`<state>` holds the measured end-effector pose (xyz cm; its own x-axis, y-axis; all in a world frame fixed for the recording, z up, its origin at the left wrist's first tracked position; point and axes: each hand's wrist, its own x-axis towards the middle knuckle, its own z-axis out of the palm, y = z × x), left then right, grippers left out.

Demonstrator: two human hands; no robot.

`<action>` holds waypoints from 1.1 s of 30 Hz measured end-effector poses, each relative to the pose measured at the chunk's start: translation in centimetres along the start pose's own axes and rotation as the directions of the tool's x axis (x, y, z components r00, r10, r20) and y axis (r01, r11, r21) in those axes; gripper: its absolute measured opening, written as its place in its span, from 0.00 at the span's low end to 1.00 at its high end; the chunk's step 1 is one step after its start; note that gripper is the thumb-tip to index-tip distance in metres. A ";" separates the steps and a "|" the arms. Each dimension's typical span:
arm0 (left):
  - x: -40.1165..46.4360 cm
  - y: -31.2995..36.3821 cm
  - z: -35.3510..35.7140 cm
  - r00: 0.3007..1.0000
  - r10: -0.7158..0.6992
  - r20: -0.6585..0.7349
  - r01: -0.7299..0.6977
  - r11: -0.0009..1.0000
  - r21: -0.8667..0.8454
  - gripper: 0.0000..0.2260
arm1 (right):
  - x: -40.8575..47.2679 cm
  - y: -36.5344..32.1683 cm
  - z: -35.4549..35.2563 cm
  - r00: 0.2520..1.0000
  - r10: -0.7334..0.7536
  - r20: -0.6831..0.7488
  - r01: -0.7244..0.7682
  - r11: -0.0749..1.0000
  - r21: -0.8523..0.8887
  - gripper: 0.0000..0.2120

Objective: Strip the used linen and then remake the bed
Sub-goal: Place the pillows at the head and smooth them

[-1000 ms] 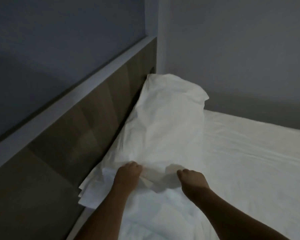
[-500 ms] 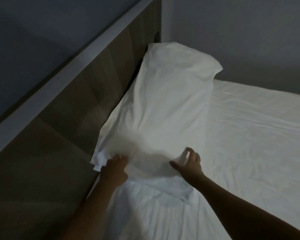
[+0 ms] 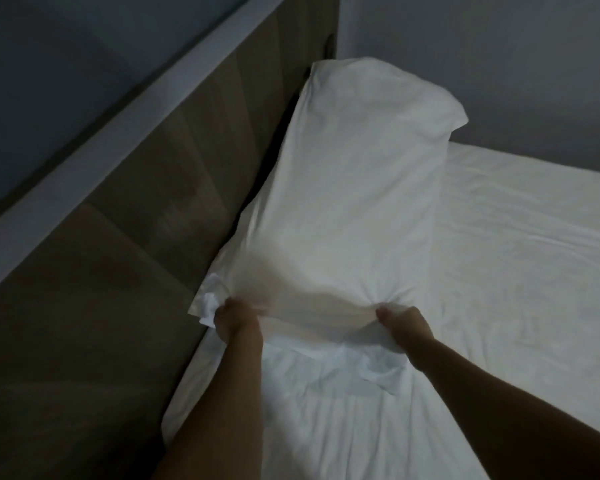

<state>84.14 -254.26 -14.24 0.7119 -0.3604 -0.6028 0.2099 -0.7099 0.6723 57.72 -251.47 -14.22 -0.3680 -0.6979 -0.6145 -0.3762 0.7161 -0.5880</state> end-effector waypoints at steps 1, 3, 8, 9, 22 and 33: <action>-0.5 -0.5 0.2 0.991 0.080 -0.106 -0.065 0.988 0.139 0.18 | -0.3 0.4 0.3 0.997 -0.015 -0.076 0.005 0.992 -0.127 0.22; -2.9 0.0 0.8 0.872 0.465 -0.155 -0.371 0.833 0.411 0.22 | -1.1 0.5 0.6 0.952 -0.208 -0.224 0.108 0.914 -0.391 0.27; -3.8 1.8 4.9 0.319 0.856 0.408 -0.865 0.087 0.494 0.24 | 0.0 -0.9 1.3 0.736 -0.675 0.053 0.519 0.512 -0.684 0.31; -2.7 1.5 5.3 0.331 0.814 0.477 -0.863 0.057 0.502 0.24 | 0.7 -0.9 1.7 0.754 -0.650 0.096 0.519 0.499 -0.694 0.32; 0.9 0.2 2.1 0.517 0.707 0.482 -0.745 0.096 0.660 0.25 | -0.9 -0.2 -2.4 0.800 -0.511 0.315 0.569 0.480 -0.668 0.34; -18.8 -2.2 2.0 0.165 0.753 0.637 -0.942 -0.071 0.327 0.25 | -12.6 2.6 -15.7 0.783 -0.621 0.037 0.508 0.603 -0.615 0.30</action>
<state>68.91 -247.15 -5.21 -0.1517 -0.9794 0.1333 -0.9050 0.1919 0.3797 48.09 -241.05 0.28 -0.0227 -0.9905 -0.1357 -0.9369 0.0684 -0.3428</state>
